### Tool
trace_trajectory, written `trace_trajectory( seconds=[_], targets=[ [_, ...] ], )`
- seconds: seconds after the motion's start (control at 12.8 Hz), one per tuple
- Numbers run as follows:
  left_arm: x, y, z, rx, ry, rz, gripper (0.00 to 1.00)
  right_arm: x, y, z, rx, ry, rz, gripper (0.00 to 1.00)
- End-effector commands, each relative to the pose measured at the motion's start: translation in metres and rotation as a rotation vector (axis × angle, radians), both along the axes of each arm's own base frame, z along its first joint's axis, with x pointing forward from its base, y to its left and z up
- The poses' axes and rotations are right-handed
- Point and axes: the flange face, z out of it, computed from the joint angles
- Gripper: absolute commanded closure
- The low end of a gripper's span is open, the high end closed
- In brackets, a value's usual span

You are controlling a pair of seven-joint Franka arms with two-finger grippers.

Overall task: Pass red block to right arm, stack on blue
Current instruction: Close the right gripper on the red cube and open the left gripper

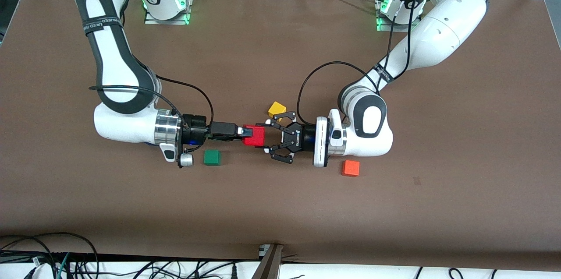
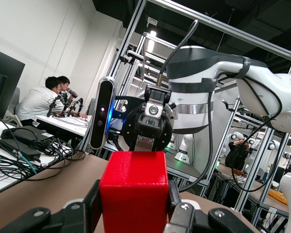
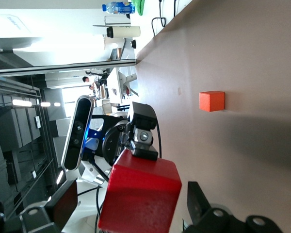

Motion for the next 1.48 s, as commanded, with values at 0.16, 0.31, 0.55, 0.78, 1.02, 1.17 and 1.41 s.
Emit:
trace_trajectory(
  seconds=[0.16, 0.31, 0.55, 0.78, 1.02, 1.17, 1.41],
  targets=[
    [-0.003, 0.003, 0.019, 0.018, -0.067, 0.032, 1.00, -0.011, 0.002, 0.000, -0.007, 0.040, -0.044, 0.61],
    [-0.004, 0.001, 0.018, 0.018, -0.077, 0.031, 1.00, -0.011, 0.001, -0.001, -0.005, 0.045, -0.040, 1.00],
    [-0.004, 0.000, 0.018, 0.017, -0.076, 0.030, 1.00, -0.011, 0.002, -0.001, -0.005, 0.062, -0.044, 1.00],
    [-0.009, -0.001, 0.012, 0.013, -0.051, 0.025, 0.09, -0.011, 0.001, 0.001, -0.005, 0.062, -0.046, 1.00],
    [-0.003, 0.011, 0.009, 0.020, -0.056, 0.032, 0.00, -0.008, -0.004, 0.005, -0.013, 0.047, -0.049, 1.00],
    [0.006, 0.029, 0.007, 0.020, -0.059, 0.047, 0.00, -0.005, -0.015, 0.016, -0.063, 0.020, -0.036, 1.00],
    [0.017, 0.071, -0.003, 0.056, -0.088, 0.016, 0.00, 0.000, -0.055, 0.025, -0.289, -0.054, 0.040, 1.00]
  ],
)
